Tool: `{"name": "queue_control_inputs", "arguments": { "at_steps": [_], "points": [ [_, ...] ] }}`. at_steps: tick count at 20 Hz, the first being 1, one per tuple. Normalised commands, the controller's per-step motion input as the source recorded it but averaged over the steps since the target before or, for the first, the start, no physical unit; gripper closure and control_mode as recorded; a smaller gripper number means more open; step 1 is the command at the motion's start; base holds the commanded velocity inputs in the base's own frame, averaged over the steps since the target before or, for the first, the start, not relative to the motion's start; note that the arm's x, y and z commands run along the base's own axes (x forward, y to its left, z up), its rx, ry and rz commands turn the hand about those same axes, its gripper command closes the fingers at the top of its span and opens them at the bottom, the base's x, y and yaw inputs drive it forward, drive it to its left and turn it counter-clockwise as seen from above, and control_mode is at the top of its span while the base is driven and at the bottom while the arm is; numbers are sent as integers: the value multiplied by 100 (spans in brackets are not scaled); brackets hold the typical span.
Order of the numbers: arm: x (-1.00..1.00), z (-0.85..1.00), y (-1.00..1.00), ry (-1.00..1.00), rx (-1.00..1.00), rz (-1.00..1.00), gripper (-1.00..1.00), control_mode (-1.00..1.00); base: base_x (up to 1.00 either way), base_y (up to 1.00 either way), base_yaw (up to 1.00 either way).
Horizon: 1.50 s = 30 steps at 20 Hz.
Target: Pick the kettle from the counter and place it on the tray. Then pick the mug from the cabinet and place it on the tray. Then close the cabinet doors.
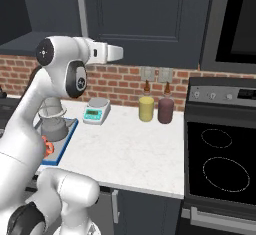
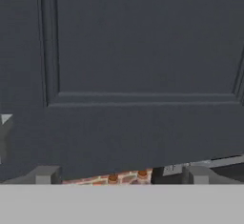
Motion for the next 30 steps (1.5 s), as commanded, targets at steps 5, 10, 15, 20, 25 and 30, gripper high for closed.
{"name": "queue_control_inputs", "arguments": {
  "at_steps": [5, 10, 15, 20, 25, 30],
  "points": [
    [-71, 6, 0, 11, -12, 0, -100, -100, 0, 0, 0],
    [-69, 10, 0, 15, -8, 0, -100, -100, 0, 0, 0],
    [-62, 11, 11, 19, -2, 2, -100, -100, 0, 0, 0],
    [-56, 4, 24, 7, -5, 16, -100, -100, 0, 0, 0],
    [-52, 0, 20, 0, -10, 21, -100, -100, 0, 0, 0],
    [-44, 0, 11, 0, -6, 21, -100, -100, 0, 0, 0]
  ]
}}
